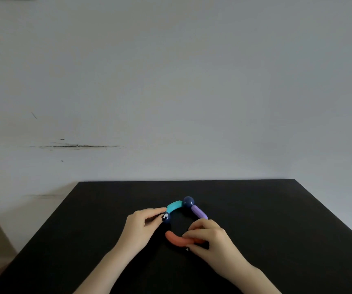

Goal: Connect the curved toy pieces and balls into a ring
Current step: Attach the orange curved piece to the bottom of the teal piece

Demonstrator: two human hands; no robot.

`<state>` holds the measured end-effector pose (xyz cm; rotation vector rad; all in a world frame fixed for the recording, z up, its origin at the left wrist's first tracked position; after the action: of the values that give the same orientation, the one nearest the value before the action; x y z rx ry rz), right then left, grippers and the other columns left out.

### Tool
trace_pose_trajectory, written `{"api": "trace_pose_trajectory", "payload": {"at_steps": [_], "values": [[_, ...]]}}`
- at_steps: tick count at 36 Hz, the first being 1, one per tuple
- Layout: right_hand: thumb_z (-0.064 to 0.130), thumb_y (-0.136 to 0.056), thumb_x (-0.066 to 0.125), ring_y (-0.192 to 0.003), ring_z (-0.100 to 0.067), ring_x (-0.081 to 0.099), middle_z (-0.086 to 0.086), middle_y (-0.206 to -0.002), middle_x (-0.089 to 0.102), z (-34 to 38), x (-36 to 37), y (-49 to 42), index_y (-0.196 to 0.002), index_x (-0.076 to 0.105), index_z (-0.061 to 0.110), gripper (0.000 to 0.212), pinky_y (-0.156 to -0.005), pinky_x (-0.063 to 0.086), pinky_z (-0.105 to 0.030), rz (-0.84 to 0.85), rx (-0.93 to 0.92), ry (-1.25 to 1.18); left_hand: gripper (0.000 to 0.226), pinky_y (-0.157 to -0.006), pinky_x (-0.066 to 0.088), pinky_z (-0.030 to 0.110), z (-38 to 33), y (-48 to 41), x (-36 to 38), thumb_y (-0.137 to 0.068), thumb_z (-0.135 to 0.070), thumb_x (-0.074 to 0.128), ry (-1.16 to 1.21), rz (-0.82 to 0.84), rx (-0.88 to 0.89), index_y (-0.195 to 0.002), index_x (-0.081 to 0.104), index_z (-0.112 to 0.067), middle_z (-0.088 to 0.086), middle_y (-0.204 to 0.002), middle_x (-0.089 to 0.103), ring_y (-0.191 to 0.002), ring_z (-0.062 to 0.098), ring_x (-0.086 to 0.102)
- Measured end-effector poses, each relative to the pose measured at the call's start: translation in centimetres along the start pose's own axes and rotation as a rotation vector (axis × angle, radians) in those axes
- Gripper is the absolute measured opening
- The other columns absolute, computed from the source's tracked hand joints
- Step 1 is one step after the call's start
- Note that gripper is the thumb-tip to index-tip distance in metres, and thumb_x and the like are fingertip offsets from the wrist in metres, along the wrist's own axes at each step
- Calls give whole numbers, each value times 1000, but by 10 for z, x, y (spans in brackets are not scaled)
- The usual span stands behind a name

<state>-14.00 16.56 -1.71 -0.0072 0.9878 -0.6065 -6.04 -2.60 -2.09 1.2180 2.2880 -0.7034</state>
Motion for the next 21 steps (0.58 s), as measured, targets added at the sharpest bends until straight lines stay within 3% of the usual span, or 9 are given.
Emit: {"api": "trace_pose_trajectory", "payload": {"at_steps": [6,21], "values": [[25,-88,71,-109,0,49,12,-115,58,4,3,-5,-112,72,33,25,-93,47,-20,-10,12,20,31,-73,41,1,-2,-1,-1,-90,-19,66,-5,10,0,-119,65,-29,-9,-121,66,-93,-10,55],[21,-88,72,-109,-2,50,10,-114,59,3,5,-9,-112,72,31,26,-93,48,-23,-48,30,10,29,-72,39,-4,-2,2,-2,-90,-19,67,11,-1,9,-117,67,-30,-12,-116,67,-90,-20,53]]}}
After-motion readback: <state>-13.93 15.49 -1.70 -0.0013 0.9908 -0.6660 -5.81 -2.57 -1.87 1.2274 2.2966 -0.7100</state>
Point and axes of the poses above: each hand's wrist, its own y-axis away from the middle knuckle, its own x-axis out of the palm, z = x × y, the point moved 5 cm from there along -y, towards the middle knuckle
